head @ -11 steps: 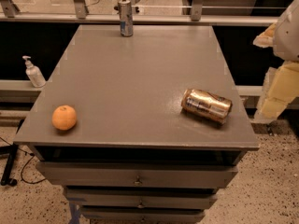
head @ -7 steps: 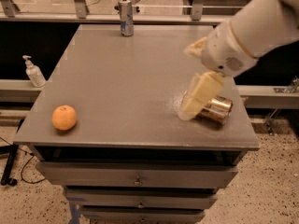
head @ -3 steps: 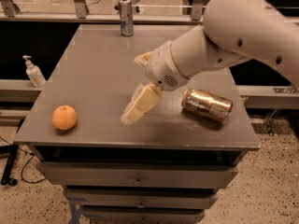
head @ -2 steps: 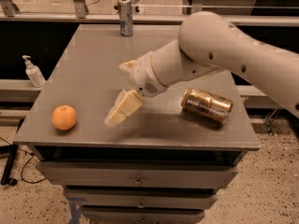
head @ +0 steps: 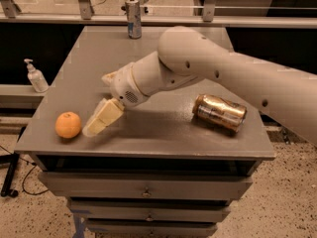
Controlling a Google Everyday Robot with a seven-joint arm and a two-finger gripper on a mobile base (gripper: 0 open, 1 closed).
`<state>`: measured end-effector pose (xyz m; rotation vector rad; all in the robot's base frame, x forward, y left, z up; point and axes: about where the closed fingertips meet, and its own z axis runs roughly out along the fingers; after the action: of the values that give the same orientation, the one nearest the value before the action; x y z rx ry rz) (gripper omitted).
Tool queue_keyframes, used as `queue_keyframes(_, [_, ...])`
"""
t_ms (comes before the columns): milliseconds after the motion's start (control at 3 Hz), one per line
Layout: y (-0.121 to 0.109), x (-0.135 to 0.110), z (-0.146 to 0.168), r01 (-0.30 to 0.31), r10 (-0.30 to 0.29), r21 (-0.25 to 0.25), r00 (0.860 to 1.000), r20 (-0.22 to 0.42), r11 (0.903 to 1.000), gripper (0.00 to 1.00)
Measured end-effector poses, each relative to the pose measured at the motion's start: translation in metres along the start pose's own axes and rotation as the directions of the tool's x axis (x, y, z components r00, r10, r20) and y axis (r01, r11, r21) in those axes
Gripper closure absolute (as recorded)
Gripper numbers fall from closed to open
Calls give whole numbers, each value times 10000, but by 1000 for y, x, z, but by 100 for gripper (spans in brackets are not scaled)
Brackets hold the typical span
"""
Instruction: Pick orange
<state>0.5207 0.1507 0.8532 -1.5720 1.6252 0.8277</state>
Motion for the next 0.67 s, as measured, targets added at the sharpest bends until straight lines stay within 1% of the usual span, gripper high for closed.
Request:
queue_keyframes(333, [9,-13,18,-173,194,-454,9987,471,9988,0])
queue_keyframes(667, [20,-19,30,11,44,-646,9964,845,9979,0])
